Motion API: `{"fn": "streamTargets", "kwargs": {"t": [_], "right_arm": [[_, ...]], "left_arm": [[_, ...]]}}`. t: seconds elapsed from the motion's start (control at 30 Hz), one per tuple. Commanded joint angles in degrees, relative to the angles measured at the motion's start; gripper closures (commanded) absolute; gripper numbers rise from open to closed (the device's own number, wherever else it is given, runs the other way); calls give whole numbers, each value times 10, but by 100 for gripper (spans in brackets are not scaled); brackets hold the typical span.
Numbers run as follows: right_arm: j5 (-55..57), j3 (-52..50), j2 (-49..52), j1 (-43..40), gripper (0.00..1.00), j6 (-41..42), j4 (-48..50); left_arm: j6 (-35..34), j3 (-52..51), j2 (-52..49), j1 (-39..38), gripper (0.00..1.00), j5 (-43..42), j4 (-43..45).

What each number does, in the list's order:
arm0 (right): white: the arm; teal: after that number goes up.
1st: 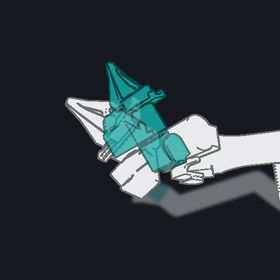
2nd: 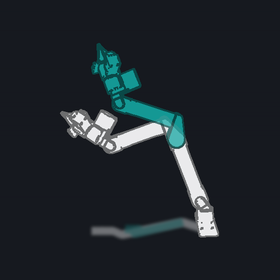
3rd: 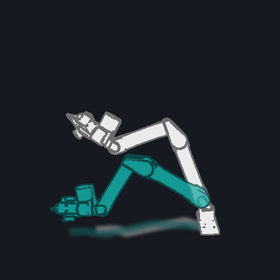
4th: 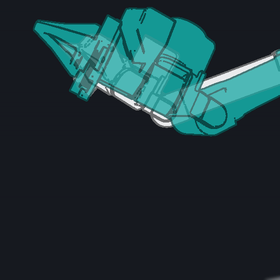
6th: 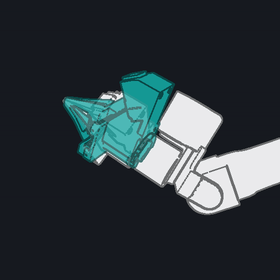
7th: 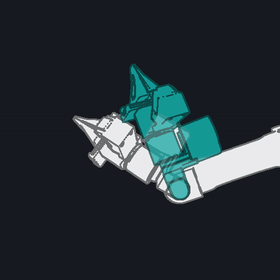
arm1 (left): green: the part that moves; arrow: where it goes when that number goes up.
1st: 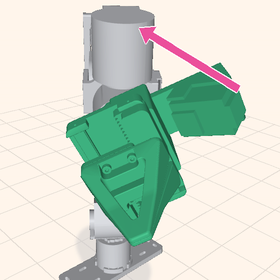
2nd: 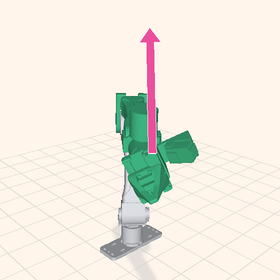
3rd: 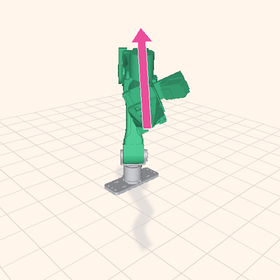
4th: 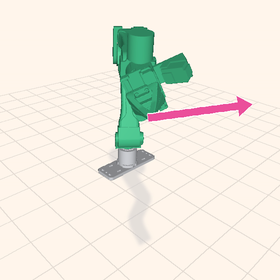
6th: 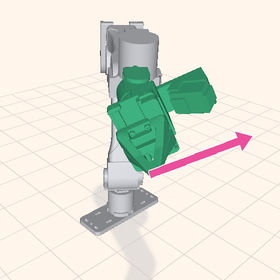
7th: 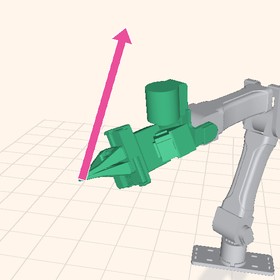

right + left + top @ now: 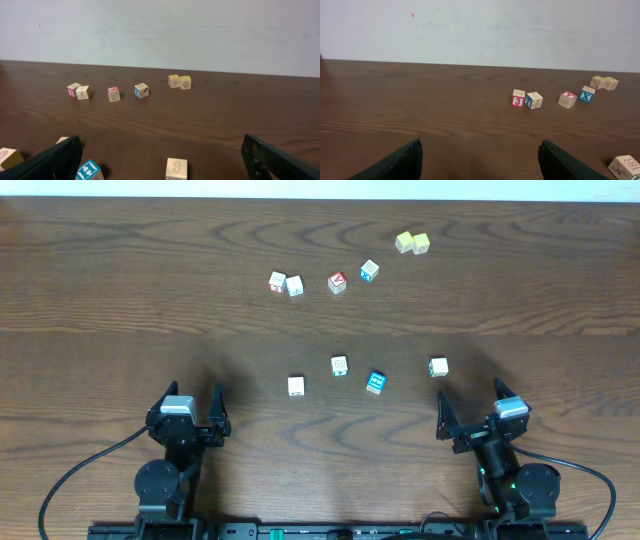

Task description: Lift 4 blocks

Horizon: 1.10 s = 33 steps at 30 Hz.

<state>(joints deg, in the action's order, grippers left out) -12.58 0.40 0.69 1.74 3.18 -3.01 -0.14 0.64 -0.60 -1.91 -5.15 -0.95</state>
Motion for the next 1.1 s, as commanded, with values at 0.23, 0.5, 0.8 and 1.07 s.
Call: {"fn": "streamTargets", "kwargs": {"t": [0.23, 0.5, 0.8, 1.07], "right_arm": [[3, -1, -3, 8, 1, -3, -2], [3, -1, -3, 8, 1, -3, -2], [3, -1, -3, 8, 1, -3, -2], [3, -1, -3, 8, 1, -3, -2]], "left_arm": [[5, -4, 3, 3, 25, -8, -27], [-11, -4, 3, 3, 25, -19, -3], [-197, -4, 3, 2, 25, -351, 162], [-190, 35, 0, 2, 25, -373, 287]]}}
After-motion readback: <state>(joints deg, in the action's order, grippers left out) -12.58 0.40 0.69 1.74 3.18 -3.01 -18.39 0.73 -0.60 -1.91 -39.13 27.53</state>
